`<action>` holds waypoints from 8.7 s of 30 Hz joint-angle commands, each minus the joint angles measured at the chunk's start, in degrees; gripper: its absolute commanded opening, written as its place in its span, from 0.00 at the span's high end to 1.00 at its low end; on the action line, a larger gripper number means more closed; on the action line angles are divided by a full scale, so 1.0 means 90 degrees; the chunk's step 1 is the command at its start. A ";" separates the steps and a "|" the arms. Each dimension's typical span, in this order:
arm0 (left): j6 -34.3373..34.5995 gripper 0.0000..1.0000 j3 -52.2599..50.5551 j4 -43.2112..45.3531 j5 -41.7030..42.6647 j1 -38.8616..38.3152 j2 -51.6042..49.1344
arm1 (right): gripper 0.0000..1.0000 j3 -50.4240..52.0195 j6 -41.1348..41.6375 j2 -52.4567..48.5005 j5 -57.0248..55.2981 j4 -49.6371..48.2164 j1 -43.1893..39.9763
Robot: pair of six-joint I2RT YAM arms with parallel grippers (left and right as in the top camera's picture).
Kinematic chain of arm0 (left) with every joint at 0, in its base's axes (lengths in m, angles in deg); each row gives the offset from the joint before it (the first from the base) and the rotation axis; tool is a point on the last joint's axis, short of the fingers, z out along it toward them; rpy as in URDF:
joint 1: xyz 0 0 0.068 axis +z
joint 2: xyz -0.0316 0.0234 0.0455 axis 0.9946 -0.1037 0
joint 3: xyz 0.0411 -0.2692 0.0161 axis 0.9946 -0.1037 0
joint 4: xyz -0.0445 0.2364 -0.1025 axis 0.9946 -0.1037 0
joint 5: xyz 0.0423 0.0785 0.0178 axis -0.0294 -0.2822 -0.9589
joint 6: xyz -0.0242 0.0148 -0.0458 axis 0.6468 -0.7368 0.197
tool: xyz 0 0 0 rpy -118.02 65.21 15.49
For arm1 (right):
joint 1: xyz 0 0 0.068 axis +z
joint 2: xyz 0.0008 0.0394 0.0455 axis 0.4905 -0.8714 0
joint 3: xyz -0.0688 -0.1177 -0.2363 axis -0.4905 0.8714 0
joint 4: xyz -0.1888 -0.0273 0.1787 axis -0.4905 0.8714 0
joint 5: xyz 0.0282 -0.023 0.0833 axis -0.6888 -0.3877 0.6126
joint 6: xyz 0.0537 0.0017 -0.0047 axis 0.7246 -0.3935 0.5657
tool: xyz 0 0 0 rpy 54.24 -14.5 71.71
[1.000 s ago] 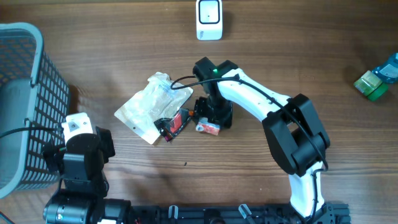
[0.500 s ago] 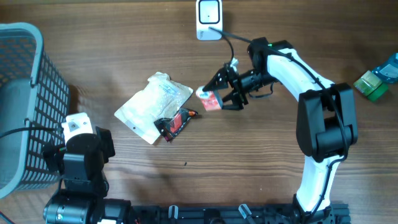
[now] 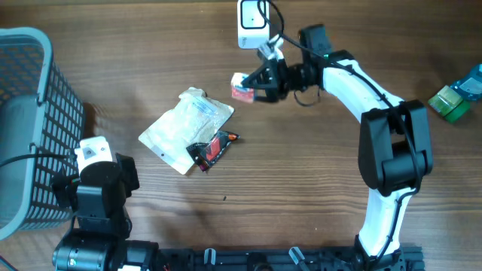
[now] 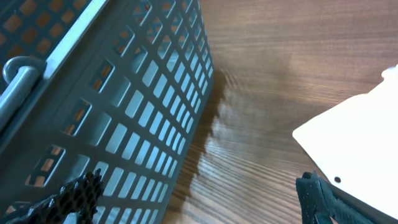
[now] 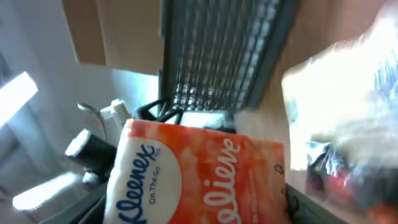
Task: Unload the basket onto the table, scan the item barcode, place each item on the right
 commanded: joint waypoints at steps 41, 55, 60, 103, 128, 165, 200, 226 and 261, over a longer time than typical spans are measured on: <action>-0.0005 0.00 0.0022 0.0012 -0.0063 0.0046 -0.0012 | 0.32 -0.0056 0.5263 -0.0182 -0.0221 -0.3109 0.0029; -0.0005 0.00 0.0022 0.0012 -0.0063 0.0046 -0.0012 | 0.25 -0.0078 0.1637 -0.0180 -0.8024 0.2016 0.0177; -0.0005 0.00 0.0022 0.0012 -0.0063 0.0046 -0.0012 | 0.00 -0.0629 0.0986 0.0066 -0.8102 0.2783 0.0177; -0.0005 0.00 0.0022 0.0012 -0.0063 0.0046 -0.0012 | 0.16 -0.2127 -0.4379 0.0216 -0.9301 0.4393 0.0959; -0.0005 0.00 0.0022 0.0012 -0.0063 0.0046 -0.0012 | 0.40 -0.0641 -0.4437 -0.0204 -0.9952 0.3045 0.0969; -0.0005 0.00 0.0022 0.0012 -0.0063 0.0046 -0.0012 | 0.81 -0.0993 0.1328 -0.0187 0.0410 0.2045 -0.0117; -0.0002 0.00 0.0022 0.0012 -0.0063 0.0046 -0.0012 | 0.95 -0.0240 0.7805 0.1365 -0.0282 0.3388 -0.0602; -0.0005 0.00 0.0022 0.0012 -0.0063 0.0046 -0.0012 | 0.95 0.1236 1.0268 -0.0041 0.0197 0.0498 -0.0661; -0.0005 0.00 0.0022 0.0012 -0.0063 0.0046 -0.0012 | 0.95 0.1027 1.0331 -0.0342 0.0010 -1.2942 -0.0238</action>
